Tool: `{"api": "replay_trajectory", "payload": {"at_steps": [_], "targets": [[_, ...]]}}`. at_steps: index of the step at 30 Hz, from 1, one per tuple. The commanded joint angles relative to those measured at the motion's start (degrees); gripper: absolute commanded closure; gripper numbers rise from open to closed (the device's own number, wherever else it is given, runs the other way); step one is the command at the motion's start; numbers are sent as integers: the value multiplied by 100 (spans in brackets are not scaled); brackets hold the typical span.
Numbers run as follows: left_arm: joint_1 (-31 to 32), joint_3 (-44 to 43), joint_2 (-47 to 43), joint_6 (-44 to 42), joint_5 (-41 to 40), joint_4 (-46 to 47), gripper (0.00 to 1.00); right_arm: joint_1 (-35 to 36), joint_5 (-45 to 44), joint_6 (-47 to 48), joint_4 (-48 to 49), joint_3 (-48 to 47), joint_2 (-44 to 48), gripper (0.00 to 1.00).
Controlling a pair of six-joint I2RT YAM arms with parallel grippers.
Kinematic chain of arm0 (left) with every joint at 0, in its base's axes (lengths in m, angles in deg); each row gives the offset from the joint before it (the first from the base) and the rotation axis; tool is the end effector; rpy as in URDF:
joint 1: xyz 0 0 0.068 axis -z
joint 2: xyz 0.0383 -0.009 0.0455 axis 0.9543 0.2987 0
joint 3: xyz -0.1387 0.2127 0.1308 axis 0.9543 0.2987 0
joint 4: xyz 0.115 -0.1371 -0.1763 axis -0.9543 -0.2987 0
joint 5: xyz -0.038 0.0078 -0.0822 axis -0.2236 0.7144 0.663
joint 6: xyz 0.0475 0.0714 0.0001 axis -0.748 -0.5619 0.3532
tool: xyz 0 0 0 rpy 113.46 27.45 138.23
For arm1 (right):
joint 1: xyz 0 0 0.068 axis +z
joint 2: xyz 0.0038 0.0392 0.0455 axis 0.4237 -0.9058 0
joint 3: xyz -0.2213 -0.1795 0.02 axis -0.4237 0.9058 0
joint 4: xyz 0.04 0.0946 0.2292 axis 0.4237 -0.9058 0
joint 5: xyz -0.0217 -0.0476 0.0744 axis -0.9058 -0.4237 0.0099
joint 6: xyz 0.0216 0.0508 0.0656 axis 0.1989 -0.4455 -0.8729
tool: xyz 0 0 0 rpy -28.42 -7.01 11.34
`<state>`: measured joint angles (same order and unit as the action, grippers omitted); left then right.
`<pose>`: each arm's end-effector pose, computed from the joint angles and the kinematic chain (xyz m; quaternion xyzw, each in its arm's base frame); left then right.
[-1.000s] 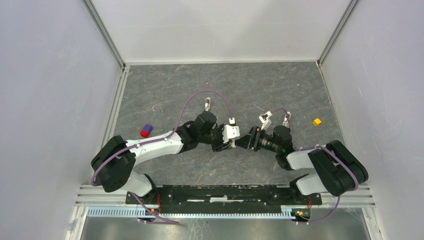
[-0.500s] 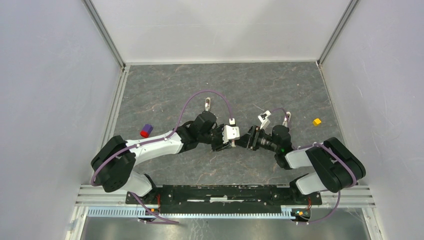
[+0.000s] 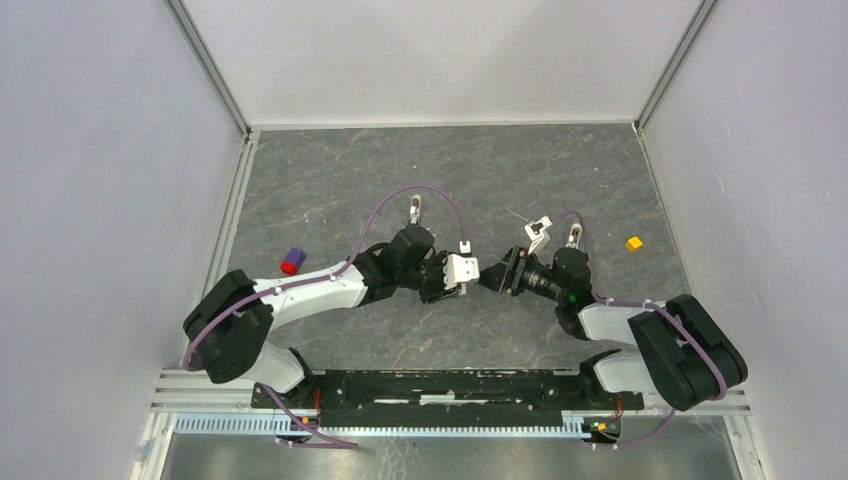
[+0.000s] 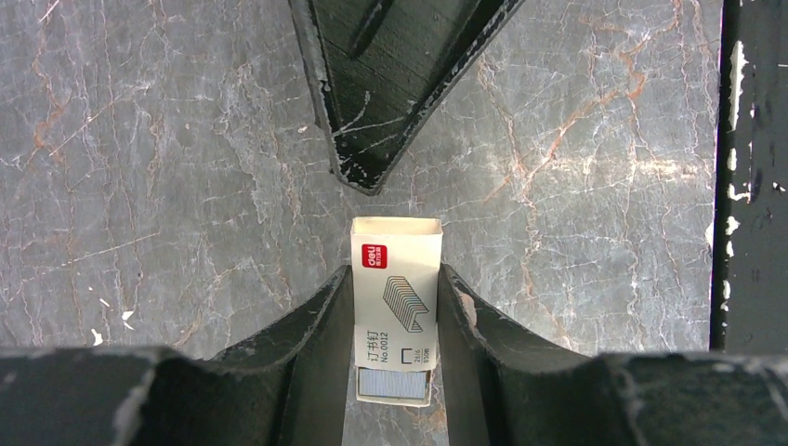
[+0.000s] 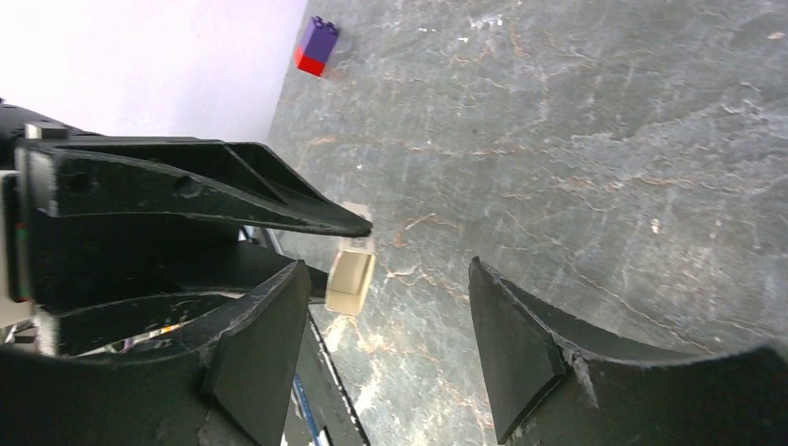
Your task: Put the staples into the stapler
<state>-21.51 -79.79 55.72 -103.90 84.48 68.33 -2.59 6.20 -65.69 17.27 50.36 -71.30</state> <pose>0.1811 -0.2711 0.2048 0.6357 0.6222 -0.2538 0.3798 0.2018 0.1308 0.1617 0.0001 0.7779 0.5376 0.3253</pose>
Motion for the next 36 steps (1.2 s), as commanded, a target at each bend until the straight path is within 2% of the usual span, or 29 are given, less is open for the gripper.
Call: {"api": "replay_trajectory", "payload": {"at_steps": [1, 7, 23, 36], "targets": [[4, -103, 53, -258, -11, -15, 57, 53, 203, -264, 766, -11, -96, 28], [29, -164, 105, -255, 30, -20, 57, 237, 249, -540, 1097, -86, -445, 25], [65, -307, 269, -325, 92, -88, 58, 636, 169, -807, 1229, -469, -1210, 33], [82, -314, 169, -343, 73, -90, 58, 756, -21, -846, 1171, -557, -1403, 46]]}}
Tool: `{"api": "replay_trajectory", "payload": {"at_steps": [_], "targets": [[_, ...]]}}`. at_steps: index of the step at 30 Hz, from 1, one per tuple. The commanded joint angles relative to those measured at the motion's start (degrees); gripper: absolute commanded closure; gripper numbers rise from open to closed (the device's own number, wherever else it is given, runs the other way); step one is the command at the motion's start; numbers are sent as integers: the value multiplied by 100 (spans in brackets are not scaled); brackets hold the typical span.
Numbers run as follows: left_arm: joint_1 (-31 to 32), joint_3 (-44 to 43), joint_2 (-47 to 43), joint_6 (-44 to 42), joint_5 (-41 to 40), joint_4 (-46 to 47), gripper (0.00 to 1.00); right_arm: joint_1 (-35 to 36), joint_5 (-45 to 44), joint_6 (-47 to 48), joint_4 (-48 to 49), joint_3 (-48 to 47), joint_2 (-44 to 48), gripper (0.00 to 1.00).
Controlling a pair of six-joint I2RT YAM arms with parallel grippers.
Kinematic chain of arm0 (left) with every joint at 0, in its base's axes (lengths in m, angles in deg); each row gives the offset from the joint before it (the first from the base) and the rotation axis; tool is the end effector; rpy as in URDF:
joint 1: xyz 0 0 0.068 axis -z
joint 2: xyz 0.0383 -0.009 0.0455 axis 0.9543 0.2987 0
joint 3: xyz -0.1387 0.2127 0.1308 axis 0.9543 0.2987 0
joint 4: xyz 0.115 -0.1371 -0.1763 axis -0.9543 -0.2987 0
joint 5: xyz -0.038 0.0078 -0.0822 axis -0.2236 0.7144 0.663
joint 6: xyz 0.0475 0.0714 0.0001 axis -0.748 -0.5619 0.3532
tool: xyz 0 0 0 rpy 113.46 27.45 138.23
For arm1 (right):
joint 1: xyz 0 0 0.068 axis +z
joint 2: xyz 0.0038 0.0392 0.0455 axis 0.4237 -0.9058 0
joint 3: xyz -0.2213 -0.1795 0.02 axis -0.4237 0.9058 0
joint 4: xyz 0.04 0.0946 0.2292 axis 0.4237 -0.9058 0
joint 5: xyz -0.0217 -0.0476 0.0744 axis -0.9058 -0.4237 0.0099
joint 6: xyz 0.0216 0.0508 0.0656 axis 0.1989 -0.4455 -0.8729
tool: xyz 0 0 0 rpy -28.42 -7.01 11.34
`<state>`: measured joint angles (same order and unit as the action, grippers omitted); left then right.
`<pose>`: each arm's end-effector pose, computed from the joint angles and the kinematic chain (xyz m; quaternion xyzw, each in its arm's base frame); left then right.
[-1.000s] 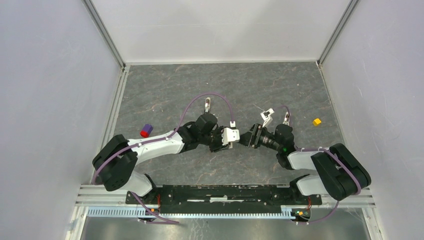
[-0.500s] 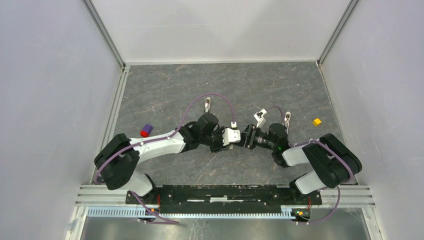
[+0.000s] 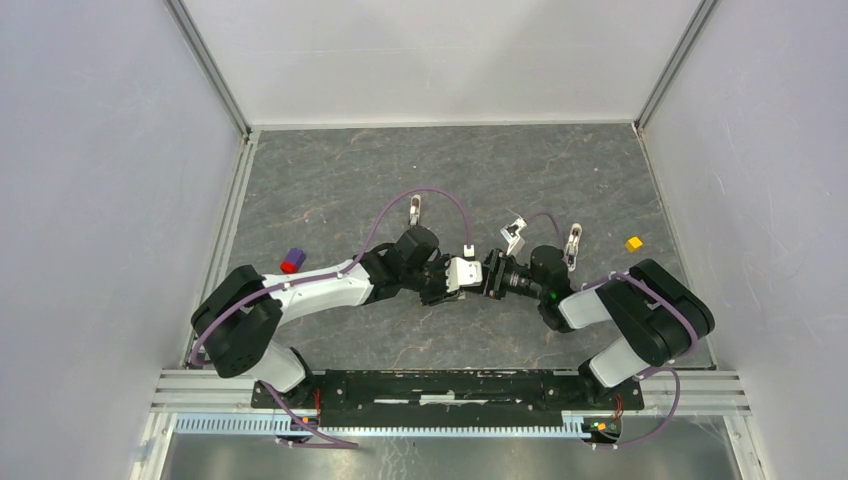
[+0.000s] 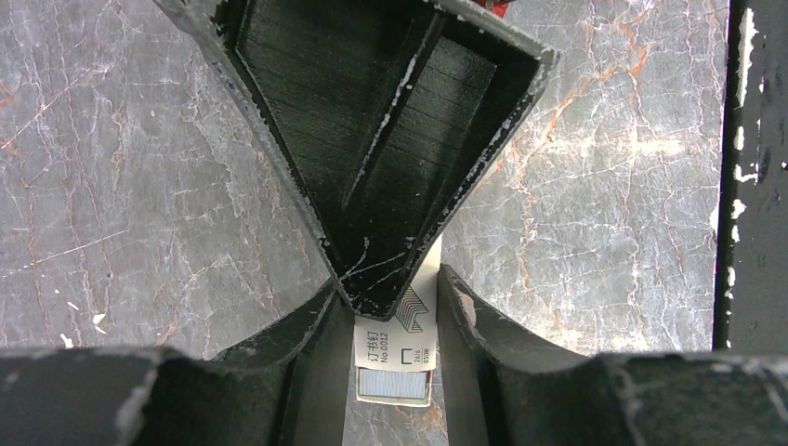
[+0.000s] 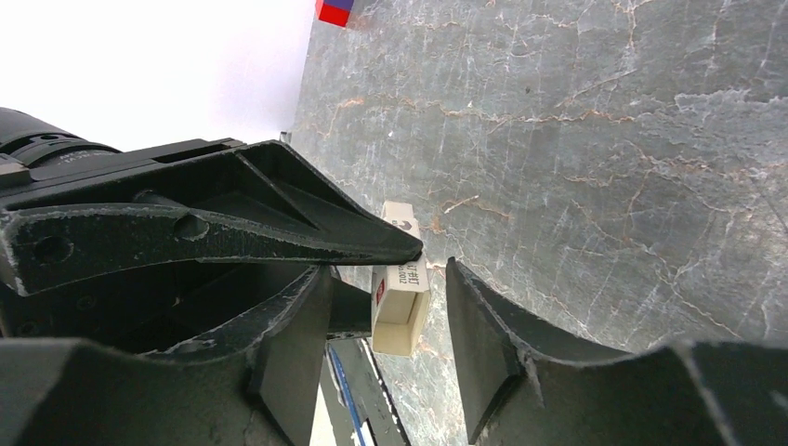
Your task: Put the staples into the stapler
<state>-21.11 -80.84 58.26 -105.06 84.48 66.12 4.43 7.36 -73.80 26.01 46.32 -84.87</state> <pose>0.1815 -0.2752 0.1931 0.6484 0.6272 -0.2486 0.3527 0.2104 0.1706 0.1459 0.0039 0.7804 0.5773 0.2403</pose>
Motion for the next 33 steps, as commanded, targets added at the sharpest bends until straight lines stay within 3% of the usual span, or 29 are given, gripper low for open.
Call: {"api": "replay_trajectory", "payload": {"at_steps": [1, 13, 20, 27, 33], "targets": [[39, -209, -97, -228, 69, 127, 58, 61, -161, -39, 286, -153, -46, 47], [61, -148, -192, -194, -82, 128, 58, 110, -371, -65, 254, -53, 62, 58], [69, -176, -189, -163, -123, 170, 58, 161, -326, -110, 320, -28, 29, 60], [70, -130, -244, -162, -309, 177, 58, 161, -202, -278, 629, 86, 20, 72], [67, -93, -336, -185, -401, 131, 51, 153, -175, -333, 753, 113, -6, 75]]}}
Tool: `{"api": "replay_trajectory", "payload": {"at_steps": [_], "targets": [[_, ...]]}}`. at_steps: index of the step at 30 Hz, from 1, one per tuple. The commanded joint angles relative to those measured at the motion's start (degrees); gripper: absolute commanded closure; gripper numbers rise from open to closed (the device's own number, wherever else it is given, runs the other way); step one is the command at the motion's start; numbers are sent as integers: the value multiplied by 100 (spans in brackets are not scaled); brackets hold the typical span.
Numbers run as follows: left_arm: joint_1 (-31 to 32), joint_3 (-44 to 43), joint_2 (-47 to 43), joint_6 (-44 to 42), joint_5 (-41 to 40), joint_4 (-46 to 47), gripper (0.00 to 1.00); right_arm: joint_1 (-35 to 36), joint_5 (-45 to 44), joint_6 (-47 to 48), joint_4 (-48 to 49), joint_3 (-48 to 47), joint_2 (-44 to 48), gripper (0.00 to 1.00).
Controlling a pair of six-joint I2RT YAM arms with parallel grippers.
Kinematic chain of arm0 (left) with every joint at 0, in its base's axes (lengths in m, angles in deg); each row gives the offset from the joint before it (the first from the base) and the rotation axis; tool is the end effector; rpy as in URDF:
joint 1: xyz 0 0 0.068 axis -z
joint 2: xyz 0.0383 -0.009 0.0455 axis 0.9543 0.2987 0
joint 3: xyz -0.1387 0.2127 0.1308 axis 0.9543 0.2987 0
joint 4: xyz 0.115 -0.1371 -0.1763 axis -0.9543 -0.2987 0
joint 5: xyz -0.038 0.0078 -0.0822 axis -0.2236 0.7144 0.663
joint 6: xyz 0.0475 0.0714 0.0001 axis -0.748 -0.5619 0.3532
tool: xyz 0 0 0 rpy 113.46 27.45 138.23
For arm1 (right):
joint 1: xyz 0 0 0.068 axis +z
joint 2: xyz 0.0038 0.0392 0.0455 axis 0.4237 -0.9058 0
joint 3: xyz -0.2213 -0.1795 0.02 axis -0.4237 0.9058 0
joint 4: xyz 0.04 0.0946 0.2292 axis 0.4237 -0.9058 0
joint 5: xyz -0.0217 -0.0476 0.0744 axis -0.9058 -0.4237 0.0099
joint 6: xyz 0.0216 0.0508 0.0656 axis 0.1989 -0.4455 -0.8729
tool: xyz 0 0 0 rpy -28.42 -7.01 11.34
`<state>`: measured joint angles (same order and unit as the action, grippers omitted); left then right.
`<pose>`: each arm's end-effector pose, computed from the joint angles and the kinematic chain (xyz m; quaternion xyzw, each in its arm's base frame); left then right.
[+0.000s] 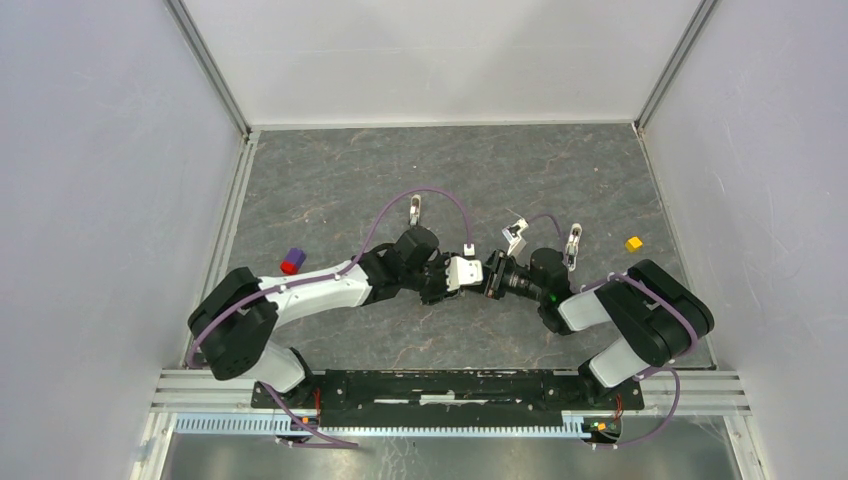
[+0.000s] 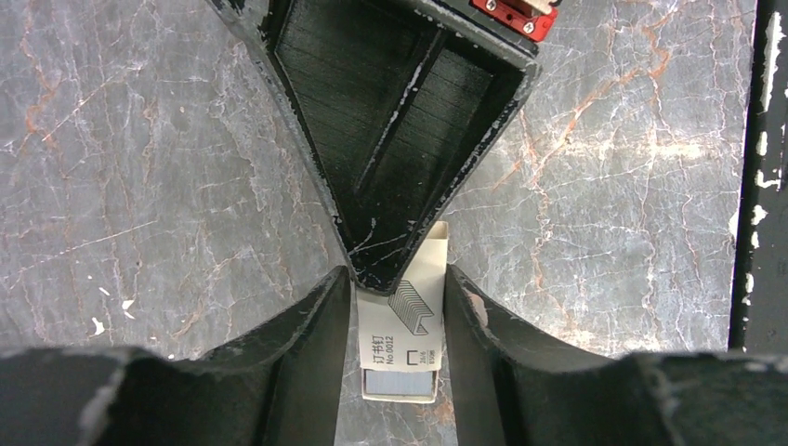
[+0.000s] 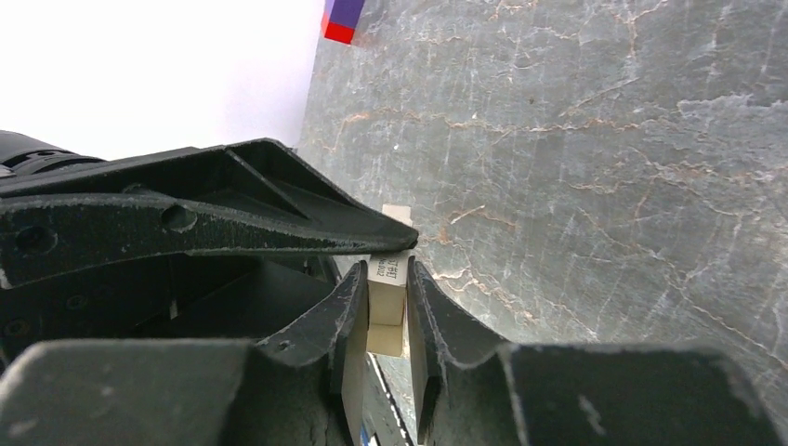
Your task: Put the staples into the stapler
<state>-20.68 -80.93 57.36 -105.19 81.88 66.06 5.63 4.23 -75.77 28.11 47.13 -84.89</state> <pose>0.1818 -0.2744 0.1975 0.6461 0.6295 -0.2306 0.3648 0.2087 0.1722 0.1464 0.0219 0.7771 0.5773 0.2498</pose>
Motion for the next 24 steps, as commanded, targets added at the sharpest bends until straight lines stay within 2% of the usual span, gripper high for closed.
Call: {"api": "replay_trajectory", "payload": {"at_steps": [1, 10, 12, 16, 24], "targets": [[26, -82, -272, -215, -157, 77, 49, 33, 148, -147, 570, 30, -7, 76], [11, -310, -462, -899, -176, -1404, 26, 27, 234, -284, 883, 120, 33, 76], [9, -425, -444, -985, -278, -1680, 25, 22, 243, -285, 883, 118, 26, 76], [8, -389, -504, -1050, -497, -1635, 26, 20, 243, -313, 917, 122, 4, 76], [9, -334, -522, -1032, -614, -1462, 38, 19, 235, -352, 960, 131, 38, 76]]}}
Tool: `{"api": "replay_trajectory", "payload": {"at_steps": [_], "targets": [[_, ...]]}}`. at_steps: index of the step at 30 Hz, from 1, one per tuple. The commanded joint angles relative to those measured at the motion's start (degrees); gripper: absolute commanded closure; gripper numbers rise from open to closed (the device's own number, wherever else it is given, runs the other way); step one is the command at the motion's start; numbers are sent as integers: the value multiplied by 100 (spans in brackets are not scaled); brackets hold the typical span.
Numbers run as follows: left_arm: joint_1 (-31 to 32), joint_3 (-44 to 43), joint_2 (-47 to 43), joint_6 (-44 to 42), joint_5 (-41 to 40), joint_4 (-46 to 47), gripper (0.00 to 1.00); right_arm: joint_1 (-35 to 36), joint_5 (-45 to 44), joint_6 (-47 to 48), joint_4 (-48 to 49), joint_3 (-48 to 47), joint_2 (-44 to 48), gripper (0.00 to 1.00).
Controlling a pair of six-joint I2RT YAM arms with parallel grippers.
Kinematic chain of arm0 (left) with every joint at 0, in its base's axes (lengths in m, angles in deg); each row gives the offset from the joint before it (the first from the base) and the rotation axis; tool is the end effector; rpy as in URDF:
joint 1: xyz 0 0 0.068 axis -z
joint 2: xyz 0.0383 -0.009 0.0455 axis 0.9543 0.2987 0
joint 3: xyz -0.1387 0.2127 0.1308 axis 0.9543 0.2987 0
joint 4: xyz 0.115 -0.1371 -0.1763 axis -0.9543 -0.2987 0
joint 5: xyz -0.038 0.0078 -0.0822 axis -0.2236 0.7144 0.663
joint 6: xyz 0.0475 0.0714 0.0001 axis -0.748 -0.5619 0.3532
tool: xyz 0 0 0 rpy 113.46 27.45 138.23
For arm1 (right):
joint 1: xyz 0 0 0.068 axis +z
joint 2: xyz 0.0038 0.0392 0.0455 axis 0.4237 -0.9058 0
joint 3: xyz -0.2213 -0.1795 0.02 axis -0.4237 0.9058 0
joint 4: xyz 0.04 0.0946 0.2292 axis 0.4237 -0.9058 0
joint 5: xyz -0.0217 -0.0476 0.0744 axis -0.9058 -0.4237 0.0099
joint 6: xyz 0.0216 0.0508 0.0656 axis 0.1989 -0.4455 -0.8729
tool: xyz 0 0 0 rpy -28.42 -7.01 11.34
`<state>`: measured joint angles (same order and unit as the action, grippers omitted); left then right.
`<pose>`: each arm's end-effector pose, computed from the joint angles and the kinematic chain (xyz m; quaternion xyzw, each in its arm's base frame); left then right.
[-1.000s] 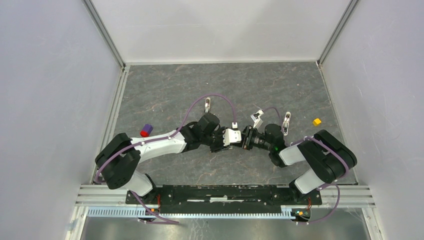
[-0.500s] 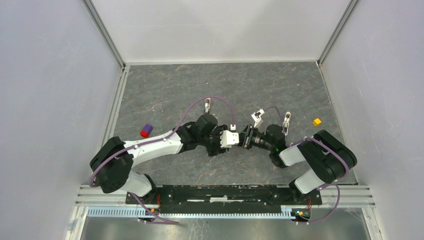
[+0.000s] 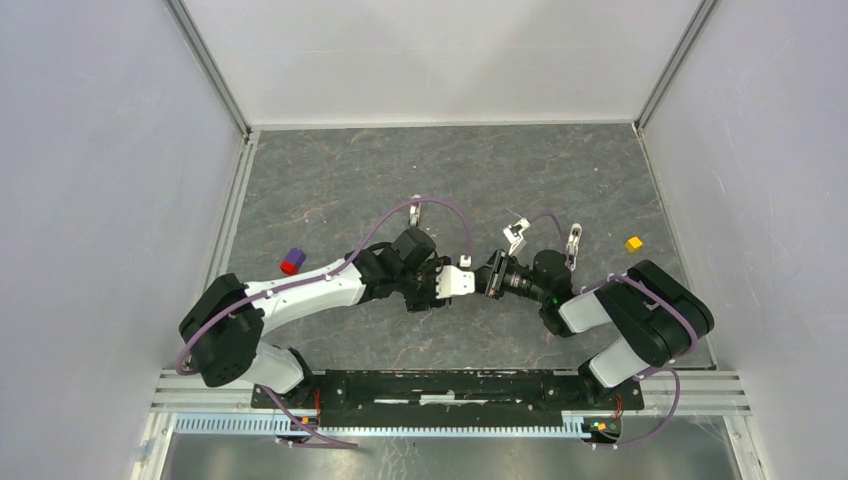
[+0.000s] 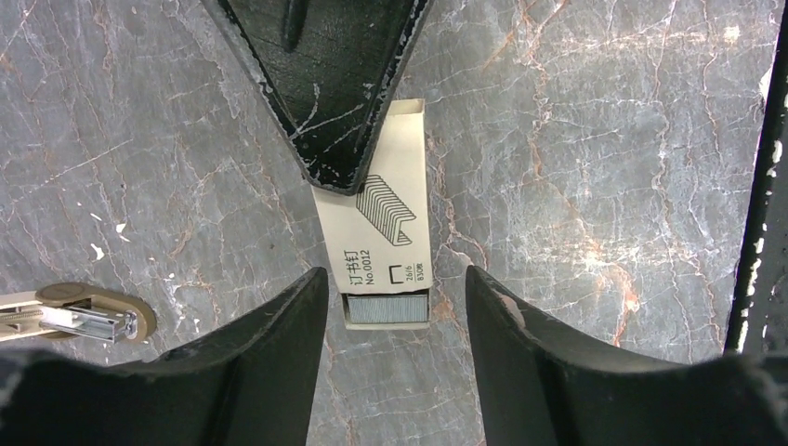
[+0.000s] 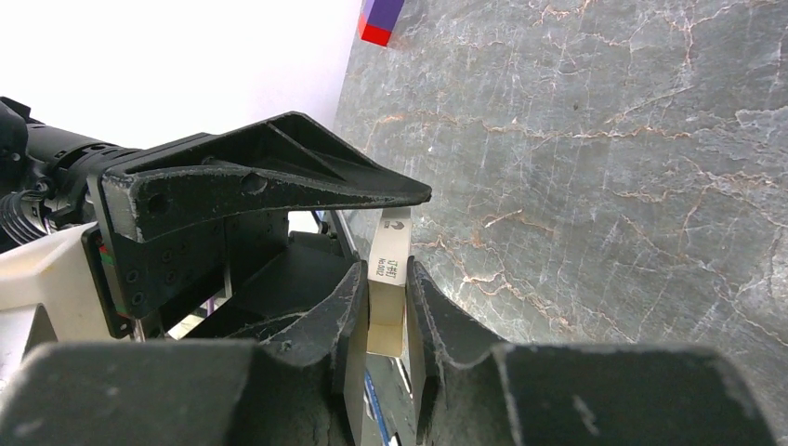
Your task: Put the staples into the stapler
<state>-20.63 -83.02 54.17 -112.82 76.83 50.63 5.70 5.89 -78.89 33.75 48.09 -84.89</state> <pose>0.1712 -0.2510 0.1976 0.6938 0.6321 -0.1612 0.3052 0.2055 0.1728 0.1556 0.0174 0.7545 0.6065 0.2502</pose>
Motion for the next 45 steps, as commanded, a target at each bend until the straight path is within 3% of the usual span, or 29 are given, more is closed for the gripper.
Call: {"api": "replay_trajectory", "payload": {"at_steps": [1, 8, 28, 33, 40, 45], "targets": [[4, -114, -212, -270, -121, 127, 39, 17, 68, -44, 398, 28, 43, 76], [4, 74, -320, -265, -239, 474, 53, 13, 61, -92, 462, 38, 19, 76], [4, 263, -100, -241, -601, 245, 60, -710, 424, 108, 597, 673, 77, 74], [0, 200, 218, -154, -619, 184, 60, -1019, 489, 642, -32, 824, 200, 72], [13, -144, 713, 232, -608, -45, 59, -1046, 253, 1794, -1754, 469, 381, 68], [13, -305, 949, 622, -531, -210, 52, -1055, -165, 2434, -2984, 182, 742, 53]]}}
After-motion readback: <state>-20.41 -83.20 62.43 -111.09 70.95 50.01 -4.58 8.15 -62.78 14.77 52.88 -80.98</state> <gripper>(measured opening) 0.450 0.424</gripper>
